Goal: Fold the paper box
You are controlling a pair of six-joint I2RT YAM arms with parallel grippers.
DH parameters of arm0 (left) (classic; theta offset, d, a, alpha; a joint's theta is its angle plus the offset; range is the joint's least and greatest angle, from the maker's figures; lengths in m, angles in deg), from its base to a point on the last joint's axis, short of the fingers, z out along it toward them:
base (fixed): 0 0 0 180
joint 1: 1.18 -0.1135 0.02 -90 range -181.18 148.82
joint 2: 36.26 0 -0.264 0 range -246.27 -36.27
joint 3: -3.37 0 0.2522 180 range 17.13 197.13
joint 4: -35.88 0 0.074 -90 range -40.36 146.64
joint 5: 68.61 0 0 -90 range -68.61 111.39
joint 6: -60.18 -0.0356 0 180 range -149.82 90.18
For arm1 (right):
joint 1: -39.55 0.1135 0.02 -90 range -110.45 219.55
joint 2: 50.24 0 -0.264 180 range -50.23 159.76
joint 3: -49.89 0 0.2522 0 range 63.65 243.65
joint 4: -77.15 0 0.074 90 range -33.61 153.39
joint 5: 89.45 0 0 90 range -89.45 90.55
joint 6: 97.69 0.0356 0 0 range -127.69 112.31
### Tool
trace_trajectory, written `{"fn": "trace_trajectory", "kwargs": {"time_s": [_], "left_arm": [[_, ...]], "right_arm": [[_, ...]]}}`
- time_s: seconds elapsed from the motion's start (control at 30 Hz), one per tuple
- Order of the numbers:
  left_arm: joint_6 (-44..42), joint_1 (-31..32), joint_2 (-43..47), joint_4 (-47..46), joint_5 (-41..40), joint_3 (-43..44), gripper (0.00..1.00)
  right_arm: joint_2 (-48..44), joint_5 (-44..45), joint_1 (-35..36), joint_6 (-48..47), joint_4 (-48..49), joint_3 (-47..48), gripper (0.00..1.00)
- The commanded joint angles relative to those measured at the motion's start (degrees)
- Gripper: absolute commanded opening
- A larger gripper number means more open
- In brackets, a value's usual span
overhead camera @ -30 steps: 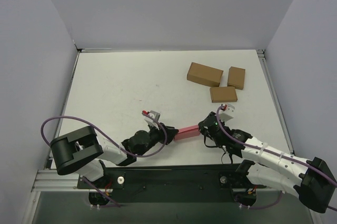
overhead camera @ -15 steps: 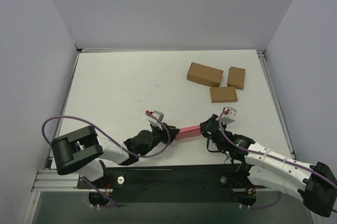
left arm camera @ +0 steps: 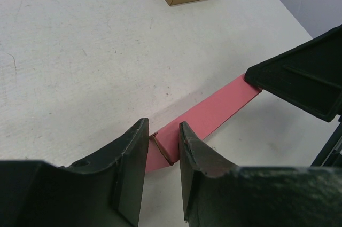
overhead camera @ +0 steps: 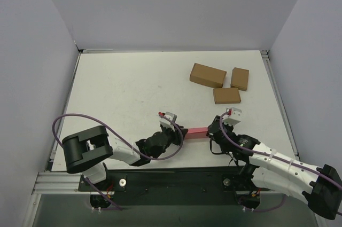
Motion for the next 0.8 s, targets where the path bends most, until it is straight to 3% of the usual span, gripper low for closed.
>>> {"fn": "trace_trajectory", "kwargs": {"time_s": [0.0, 0.3, 0.77], "left_arm": [[-3.23, 0.70, -6.59, 27.59, 0.94, -3.18, 0.37], [-3.49, 0.62, -6.41, 28.11, 1.38, -2.65, 0.38], [-3.67, 0.62, -5.35, 28.38, 1.47, -2.56, 0.38]], "right_arm": [[1.18, -7.52, -3.11, -2.44, -13.07, 2.11, 0.32], [-4.71, -17.89, -10.67, -5.17, -13.17, 3.87, 0.38], [-6.12, -18.08, -10.85, -4.03, -15.80, 4.14, 0.36]]}}
